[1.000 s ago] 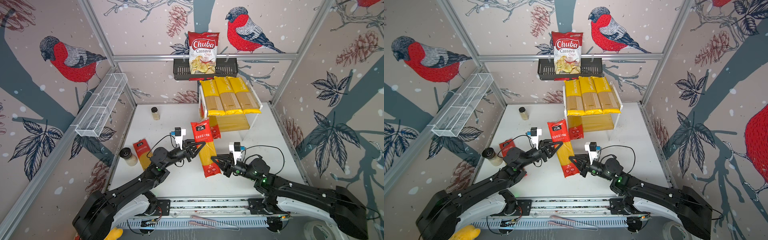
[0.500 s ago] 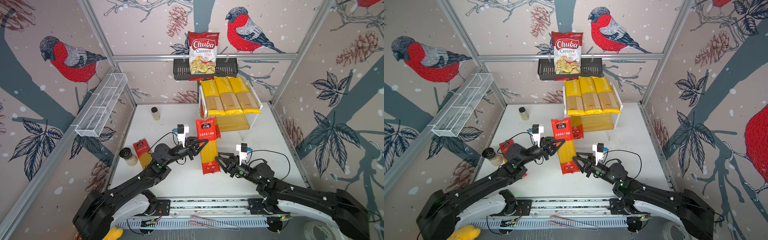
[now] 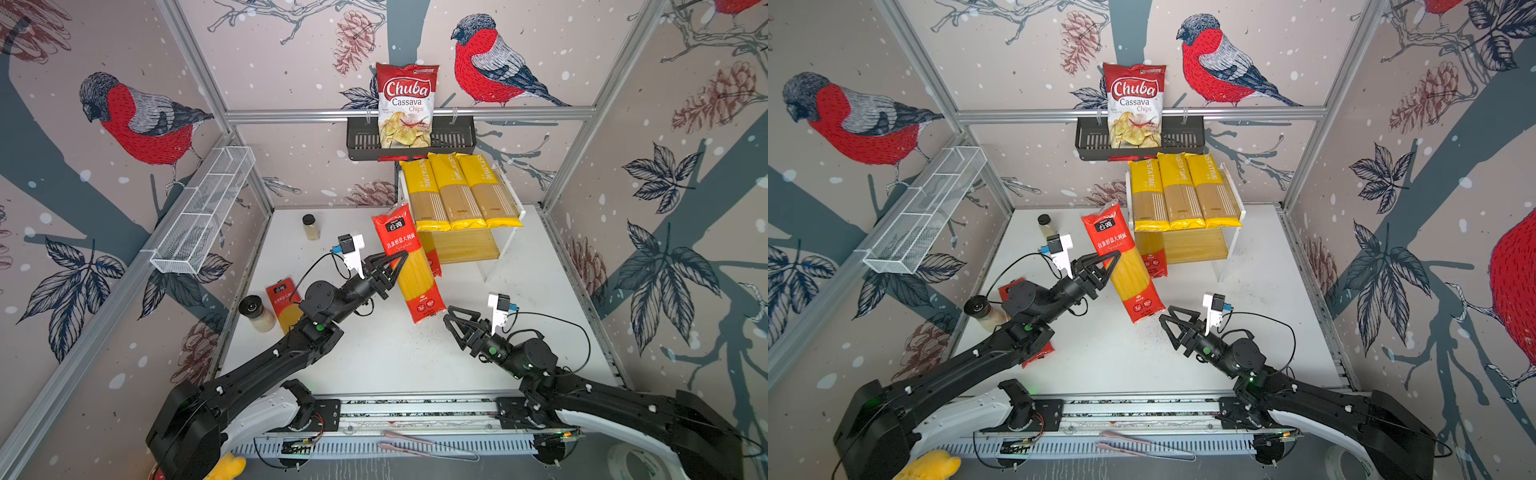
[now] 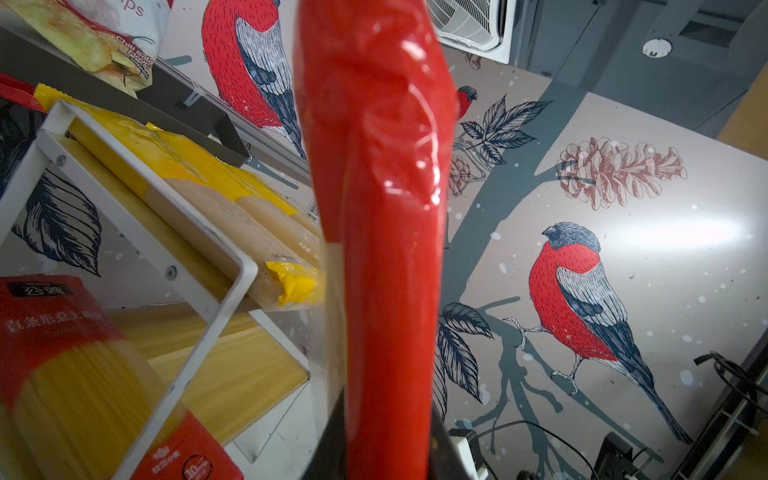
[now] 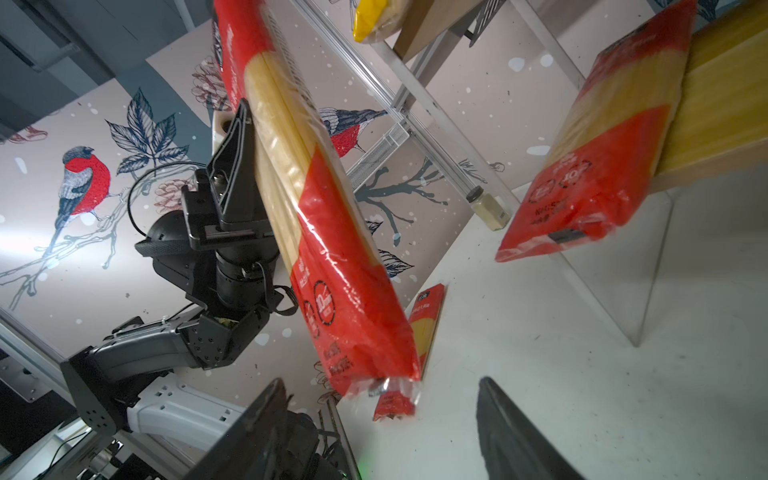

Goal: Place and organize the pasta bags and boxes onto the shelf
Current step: 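Carry the upright red spaghetti pack toward the shelf with both grippers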

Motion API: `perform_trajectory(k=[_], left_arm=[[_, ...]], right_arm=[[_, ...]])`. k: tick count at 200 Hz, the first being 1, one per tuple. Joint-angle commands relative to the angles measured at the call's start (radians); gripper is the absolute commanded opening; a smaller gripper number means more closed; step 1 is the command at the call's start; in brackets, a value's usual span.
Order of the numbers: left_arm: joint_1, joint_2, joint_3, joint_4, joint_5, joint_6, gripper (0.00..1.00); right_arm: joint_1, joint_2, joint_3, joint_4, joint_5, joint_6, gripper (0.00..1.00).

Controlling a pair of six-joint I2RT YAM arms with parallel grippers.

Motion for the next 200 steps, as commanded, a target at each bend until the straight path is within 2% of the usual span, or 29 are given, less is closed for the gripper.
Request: perform_trajectory(k=[1,58,139,200], left_arm=[[-0.024,0.023,0.018,0.186,-0.033,-0.042,0.10],[-0.057,0.061,0.024,0.260,-0.055,-0.059,0.10],[-0.093,0.064,-0.032,0.348,-0.160,-0.073,0.10],[-0.102,0.079,-0.057,0.386,-0.181,-0.093,0.10]], right_arm=[[0.000,0.012,0.007,0.085,0.010,0.024,0.72],[-0.001,0.121,0.019,0.181,-0.008,0.042,0.72],[-0.002,0.168,0.031,0.243,-0.017,0.055,0.69],[-0.013,0.165,0.026,0.269,-0.019,0.084,0.67]])
